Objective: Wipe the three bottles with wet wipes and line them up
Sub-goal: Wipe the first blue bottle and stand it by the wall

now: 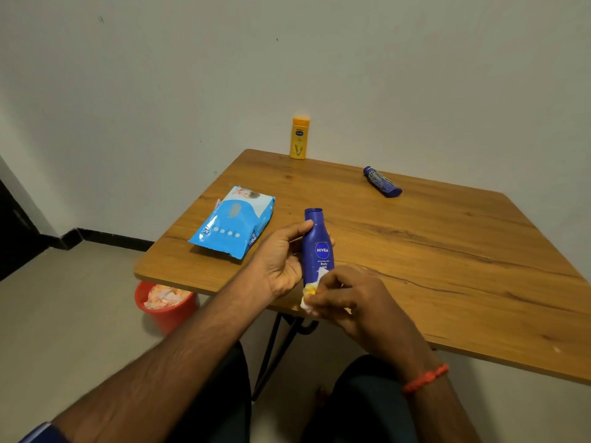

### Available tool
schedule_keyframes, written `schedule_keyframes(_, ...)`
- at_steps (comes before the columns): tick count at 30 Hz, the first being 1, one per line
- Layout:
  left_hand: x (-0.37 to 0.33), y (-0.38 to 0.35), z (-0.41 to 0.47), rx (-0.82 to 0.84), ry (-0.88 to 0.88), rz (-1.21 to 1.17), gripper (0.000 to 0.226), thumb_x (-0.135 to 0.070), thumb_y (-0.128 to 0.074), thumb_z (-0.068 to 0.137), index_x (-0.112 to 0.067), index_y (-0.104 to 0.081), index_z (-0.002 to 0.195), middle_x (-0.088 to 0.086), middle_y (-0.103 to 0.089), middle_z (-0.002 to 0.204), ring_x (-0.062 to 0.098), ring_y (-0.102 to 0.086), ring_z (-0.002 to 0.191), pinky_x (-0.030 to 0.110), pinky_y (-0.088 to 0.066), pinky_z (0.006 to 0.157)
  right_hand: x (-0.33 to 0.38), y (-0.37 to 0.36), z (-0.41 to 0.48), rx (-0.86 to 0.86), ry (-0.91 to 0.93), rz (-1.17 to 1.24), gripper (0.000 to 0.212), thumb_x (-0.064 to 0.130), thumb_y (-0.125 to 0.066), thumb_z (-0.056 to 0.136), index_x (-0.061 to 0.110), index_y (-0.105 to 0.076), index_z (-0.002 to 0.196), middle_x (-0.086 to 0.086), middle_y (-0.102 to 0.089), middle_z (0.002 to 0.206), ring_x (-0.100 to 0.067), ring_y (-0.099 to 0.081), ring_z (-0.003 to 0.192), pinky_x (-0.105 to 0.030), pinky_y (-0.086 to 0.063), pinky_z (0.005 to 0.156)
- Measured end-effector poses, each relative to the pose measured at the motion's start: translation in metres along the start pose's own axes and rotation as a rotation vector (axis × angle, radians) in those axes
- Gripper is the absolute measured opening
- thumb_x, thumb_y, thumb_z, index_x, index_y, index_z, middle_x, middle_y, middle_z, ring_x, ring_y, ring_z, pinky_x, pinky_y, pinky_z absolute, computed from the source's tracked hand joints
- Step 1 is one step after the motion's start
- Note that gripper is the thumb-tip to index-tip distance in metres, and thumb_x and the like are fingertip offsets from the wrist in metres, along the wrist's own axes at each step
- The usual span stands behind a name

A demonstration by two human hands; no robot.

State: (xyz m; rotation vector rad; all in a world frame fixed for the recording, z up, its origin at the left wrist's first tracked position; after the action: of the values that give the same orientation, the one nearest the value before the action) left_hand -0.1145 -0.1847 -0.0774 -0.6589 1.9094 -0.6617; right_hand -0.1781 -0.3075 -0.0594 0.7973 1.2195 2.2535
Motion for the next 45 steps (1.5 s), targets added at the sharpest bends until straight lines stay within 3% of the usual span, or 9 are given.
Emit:
schedule_keyframes(4, 0.0, -0.001, -0.001, -0.021, -0.014, 0.021, 0.051, -0.011, -0.076, 0.077, 0.002, -0.061, 0.124, 0.027, -0.065, 0.122, 0.038, -0.063, 0.116, 0.048, -0.056, 0.091, 0.0, 0.008, 0.006, -0.017, -0.018, 0.004, 0.035, 0.047, -0.06, 0.085, 0.026, -0.074, 0.109, 0.007, -0.063, 0.102, -0.005, -0.052, 0.103, -0.014, -0.04, 0.075)
schedule_keyframes(8, -0.006, -0.003, -0.006, -0.004, -0.013, 0.108, 0.037, -0.01, -0.079, 0.077, -0.001, -0.066, 0.11, 0.02, -0.07, 0.104, 0.028, -0.069, 0.09, 0.043, -0.061, 0.066, -0.001, 0.028, 0.029, -0.26, -0.082, -0.014, 0.026, 0.04, -0.065, 0.088, 0.022, -0.075, 0.104, 0.003, -0.061, 0.095, -0.009, -0.052, 0.089, -0.024, -0.045, 0.07)
schedule_keyframes(12, -0.008, -0.007, -0.009, 0.001, -0.024, 0.122, 0.04, -0.011, -0.08, 0.075, -0.001, -0.068, 0.112, 0.015, -0.076, 0.098, 0.026, -0.071, 0.095, 0.048, -0.061, 0.071, -0.006, 0.043, 0.045, -0.449, -0.222, -0.014, 0.028, 0.039, -0.066, 0.09, 0.021, -0.074, 0.11, -0.001, -0.063, 0.099, -0.014, -0.055, 0.09, -0.032, -0.05, 0.072)
schedule_keyframes(19, -0.016, -0.003, -0.01, -0.075, -0.046, 0.2, 0.031, -0.007, -0.083, 0.074, -0.003, -0.069, 0.101, 0.014, -0.076, 0.091, 0.028, -0.07, 0.096, 0.045, -0.061, 0.064, 0.011, 0.031, 0.022, -0.222, -0.116, -0.167, 0.027, 0.044, -0.058, 0.09, 0.031, -0.07, 0.11, -0.002, -0.051, 0.11, -0.009, -0.048, 0.092, -0.021, -0.049, 0.064)
schedule_keyframes(22, -0.015, -0.003, -0.012, -0.083, -0.058, 0.206, 0.036, -0.007, -0.083, 0.074, -0.006, -0.066, 0.106, 0.014, -0.075, 0.098, 0.031, -0.069, 0.097, 0.052, -0.061, 0.068, 0.007, 0.024, 0.002, -0.166, -0.121, -0.18, 0.026, 0.044, -0.059, 0.086, 0.032, -0.071, 0.105, 0.0, -0.051, 0.109, -0.009, -0.049, 0.094, -0.019, -0.049, 0.064)
schedule_keyframes(29, -0.015, -0.011, -0.015, -0.002, -0.063, 0.255, 0.036, -0.008, -0.082, 0.074, -0.009, -0.066, 0.107, 0.013, -0.075, 0.104, 0.03, -0.069, 0.103, 0.056, -0.059, 0.082, -0.006, 0.039, -0.005, -0.296, -0.167, 0.083, 0.023, 0.038, -0.071, 0.081, 0.031, -0.075, 0.103, 0.009, -0.058, 0.097, -0.01, -0.055, 0.09, -0.03, -0.051, 0.067)
schedule_keyframes(34, -0.018, -0.018, -0.02, 0.119, -0.203, 0.375, 0.04, -0.004, -0.079, 0.074, -0.009, -0.065, 0.112, 0.015, -0.074, 0.109, 0.029, -0.071, 0.103, 0.042, -0.06, 0.082, -0.008, 0.053, -0.003, -0.478, -0.214, 0.107, 0.019, 0.028, -0.08, 0.081, 0.023, -0.076, 0.099, 0.011, -0.068, 0.091, -0.006, -0.061, 0.087, -0.024, -0.048, 0.068)
schedule_keyframes(40, -0.025, -0.023, -0.029, 0.175, -0.443, 0.507, 0.04, 0.008, -0.077, 0.074, -0.012, -0.069, 0.107, 0.009, -0.075, 0.108, 0.024, -0.069, 0.107, 0.042, -0.055, 0.098, -0.018, 0.072, -0.016, -0.792, -0.396, 0.599, 0.016, 0.021, -0.077, 0.08, 0.024, -0.074, 0.095, 0.002, -0.072, 0.097, -0.016, -0.068, 0.091, -0.029, -0.057, 0.066)
schedule_keyframes(45, -0.031, -0.032, -0.036, 0.193, -0.595, 0.72, 0.044, 0.002, -0.083, 0.072, -0.018, -0.068, 0.108, -0.002, -0.076, 0.107, 0.011, -0.071, 0.105, 0.032, -0.057, 0.093, -0.007, 0.095, -0.001, -0.757, -0.337, 0.583, 0.016, 0.025, -0.072, 0.083, 0.024, -0.072, 0.099, 0.0, -0.07, 0.101, -0.015, -0.066, 0.096, -0.027, -0.057, 0.066)
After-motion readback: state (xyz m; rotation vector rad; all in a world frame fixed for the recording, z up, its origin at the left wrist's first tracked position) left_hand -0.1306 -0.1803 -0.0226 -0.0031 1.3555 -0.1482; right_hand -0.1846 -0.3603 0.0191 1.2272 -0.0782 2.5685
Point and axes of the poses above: each hand's wrist, its own z-axis towards the middle knuckle, its own y-axis out of the back of the hand, x = y × z, the point moved 6 cm from there along z, towards the middle knuckle
